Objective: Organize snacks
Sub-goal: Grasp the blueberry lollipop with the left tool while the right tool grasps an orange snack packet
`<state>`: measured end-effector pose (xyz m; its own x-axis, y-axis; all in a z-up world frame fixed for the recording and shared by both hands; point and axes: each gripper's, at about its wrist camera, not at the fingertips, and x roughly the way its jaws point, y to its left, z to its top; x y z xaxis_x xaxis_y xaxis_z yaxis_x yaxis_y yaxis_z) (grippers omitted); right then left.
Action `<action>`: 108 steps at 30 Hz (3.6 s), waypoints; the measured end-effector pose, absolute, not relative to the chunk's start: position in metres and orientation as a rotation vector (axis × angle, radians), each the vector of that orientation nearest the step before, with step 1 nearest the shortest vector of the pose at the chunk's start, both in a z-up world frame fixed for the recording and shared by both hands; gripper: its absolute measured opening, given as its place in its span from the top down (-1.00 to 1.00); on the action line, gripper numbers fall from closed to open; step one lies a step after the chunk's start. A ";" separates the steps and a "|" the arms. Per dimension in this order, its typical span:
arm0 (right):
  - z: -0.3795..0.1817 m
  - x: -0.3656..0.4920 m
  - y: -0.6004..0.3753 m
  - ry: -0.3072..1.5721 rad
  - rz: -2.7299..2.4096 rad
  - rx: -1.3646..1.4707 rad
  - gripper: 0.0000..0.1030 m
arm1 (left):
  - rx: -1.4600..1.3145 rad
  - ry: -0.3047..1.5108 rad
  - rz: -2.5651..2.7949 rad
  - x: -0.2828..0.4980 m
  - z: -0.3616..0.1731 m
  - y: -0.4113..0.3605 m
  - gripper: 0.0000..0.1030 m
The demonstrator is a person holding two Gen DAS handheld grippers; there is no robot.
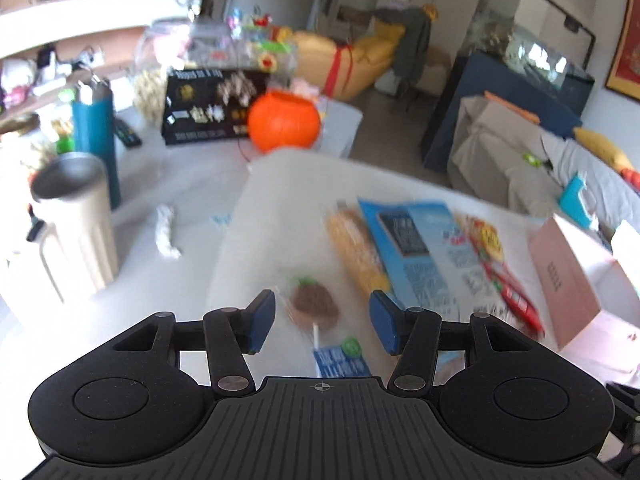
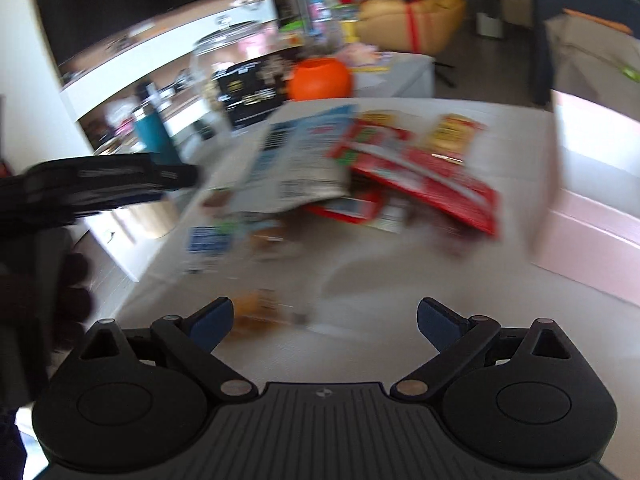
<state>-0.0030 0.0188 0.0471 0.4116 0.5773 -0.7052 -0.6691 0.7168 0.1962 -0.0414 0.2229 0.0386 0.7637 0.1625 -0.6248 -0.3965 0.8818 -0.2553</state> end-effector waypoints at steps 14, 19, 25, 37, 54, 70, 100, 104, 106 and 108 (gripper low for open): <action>0.026 -0.004 -0.020 0.802 0.628 -0.248 -0.76 | -0.201 0.680 0.251 -0.042 0.017 0.197 0.39; 0.035 0.011 -0.032 0.825 0.640 -0.124 -0.76 | -0.146 0.715 0.128 -0.068 0.020 0.155 0.54; 0.041 0.028 -0.003 0.836 0.661 -0.072 -0.76 | -0.076 0.743 0.020 -0.085 0.011 0.115 0.54; 0.020 0.036 0.010 0.766 0.689 -0.044 -0.76 | -0.178 0.629 0.039 -0.088 0.002 0.130 0.54; 0.019 0.024 -0.022 0.758 0.538 -0.184 -0.76 | -0.533 0.612 0.305 -0.065 0.013 0.197 0.48; 0.047 0.029 0.005 0.811 0.685 -0.059 -0.76 | -0.231 0.701 0.150 -0.046 0.017 0.200 0.23; 0.038 0.011 -0.009 0.808 0.741 -0.242 0.53 | -0.097 0.718 0.127 -0.046 0.014 0.190 0.34; 0.043 0.000 -0.045 0.796 0.699 -0.236 0.53 | -0.064 0.746 0.038 -0.078 0.017 0.167 0.42; 0.042 0.000 -0.061 0.807 0.661 -0.228 0.53 | -0.077 0.766 -0.034 -0.094 0.020 0.158 0.42; 0.041 0.000 -0.077 0.816 0.619 -0.219 0.52 | -0.111 0.775 -0.058 -0.103 0.025 0.154 0.40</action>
<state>0.0002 -0.0767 0.0408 0.5216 0.4307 -0.7365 -0.5937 0.8032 0.0493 -0.1032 0.1540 0.0252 0.7133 -0.0925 -0.6947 0.0111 0.9926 -0.1208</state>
